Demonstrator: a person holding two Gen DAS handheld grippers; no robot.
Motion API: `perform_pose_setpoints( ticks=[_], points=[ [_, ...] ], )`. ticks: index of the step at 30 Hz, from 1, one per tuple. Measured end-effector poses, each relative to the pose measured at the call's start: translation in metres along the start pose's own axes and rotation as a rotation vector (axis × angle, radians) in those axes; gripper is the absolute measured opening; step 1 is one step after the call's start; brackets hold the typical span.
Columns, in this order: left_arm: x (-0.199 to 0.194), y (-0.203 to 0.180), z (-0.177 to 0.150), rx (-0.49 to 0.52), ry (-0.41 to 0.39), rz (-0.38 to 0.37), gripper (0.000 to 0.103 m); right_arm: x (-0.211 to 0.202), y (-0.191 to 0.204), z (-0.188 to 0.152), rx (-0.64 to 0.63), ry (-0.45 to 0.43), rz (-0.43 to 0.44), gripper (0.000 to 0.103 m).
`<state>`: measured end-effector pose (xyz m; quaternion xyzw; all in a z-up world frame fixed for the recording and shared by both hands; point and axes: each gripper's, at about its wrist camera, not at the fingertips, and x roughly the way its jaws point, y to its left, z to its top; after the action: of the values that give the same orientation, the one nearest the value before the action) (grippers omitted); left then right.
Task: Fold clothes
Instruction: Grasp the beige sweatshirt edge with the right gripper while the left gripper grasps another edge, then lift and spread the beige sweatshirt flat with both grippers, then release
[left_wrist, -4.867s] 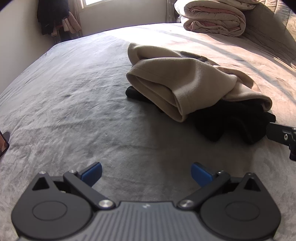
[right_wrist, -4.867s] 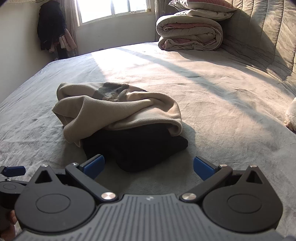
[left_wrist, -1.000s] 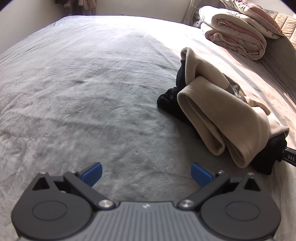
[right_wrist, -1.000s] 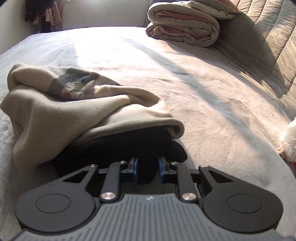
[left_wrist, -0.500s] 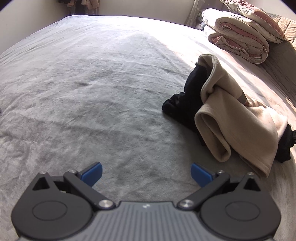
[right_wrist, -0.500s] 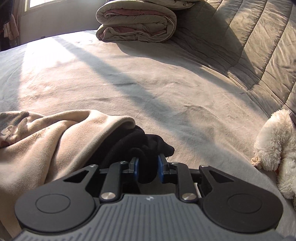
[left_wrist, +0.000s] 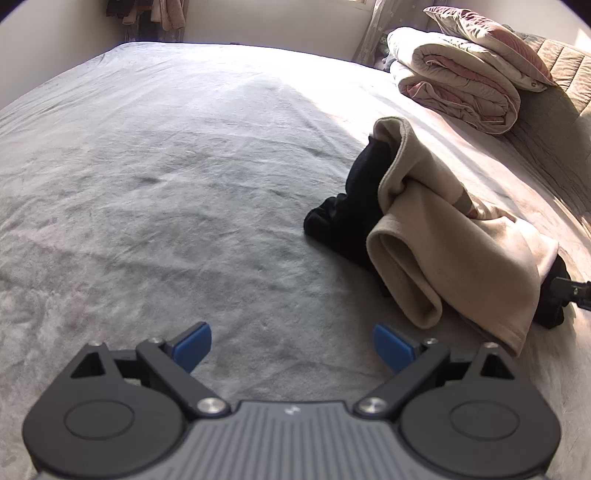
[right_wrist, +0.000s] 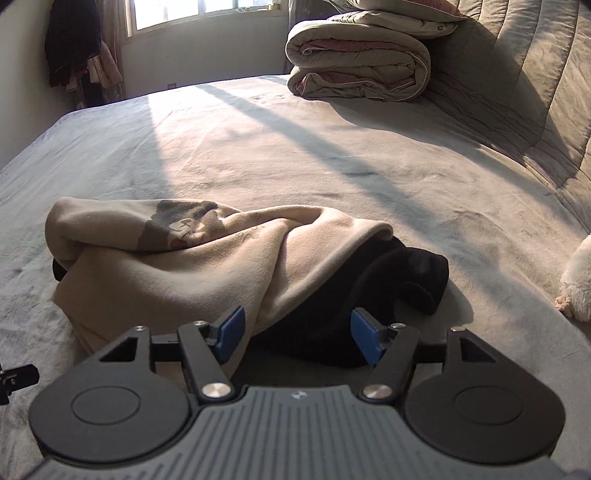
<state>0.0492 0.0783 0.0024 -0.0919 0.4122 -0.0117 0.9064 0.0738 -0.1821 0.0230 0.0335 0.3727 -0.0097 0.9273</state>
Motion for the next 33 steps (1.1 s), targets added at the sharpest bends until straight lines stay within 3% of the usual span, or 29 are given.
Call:
perform_pose_setpoints(
  ticks=[4,10,17,22,25,27,29,33],
  points=[
    [0.002,-0.006,-0.009,0.004,-0.047,-0.039,0.086,-0.005,0.015,-0.036,0.022,-0.005,0.113,0.069],
    [0.013,-0.019,-0.024,0.020,-0.086,-0.093,0.077,0.000,0.018,-0.080,-0.038,-0.104,0.146,0.069],
    [0.025,-0.044,-0.028,0.011,-0.100,-0.237,0.077,0.018,0.029,-0.077,-0.078,-0.133,0.174,0.070],
    [0.036,-0.049,-0.026,-0.051,-0.102,-0.311,0.076,0.027,0.025,-0.073,-0.002,-0.139,0.192,0.070],
    [0.046,-0.044,-0.021,-0.132,-0.095,-0.335,0.051,0.030,0.023,-0.073,0.001,-0.153,0.209,0.066],
    [0.053,-0.040,-0.016,-0.187,-0.070,-0.359,0.028,0.031,0.022,-0.073,-0.011,-0.157,0.213,0.052],
    [0.058,-0.039,-0.013,-0.202,-0.032,-0.365,0.010,0.031,0.021,-0.071,-0.022,-0.155,0.225,0.036],
    [0.050,-0.040,-0.011,-0.152,-0.026,-0.275,0.007,0.028,0.017,-0.067,-0.069,-0.138,0.216,0.017]
  ],
)
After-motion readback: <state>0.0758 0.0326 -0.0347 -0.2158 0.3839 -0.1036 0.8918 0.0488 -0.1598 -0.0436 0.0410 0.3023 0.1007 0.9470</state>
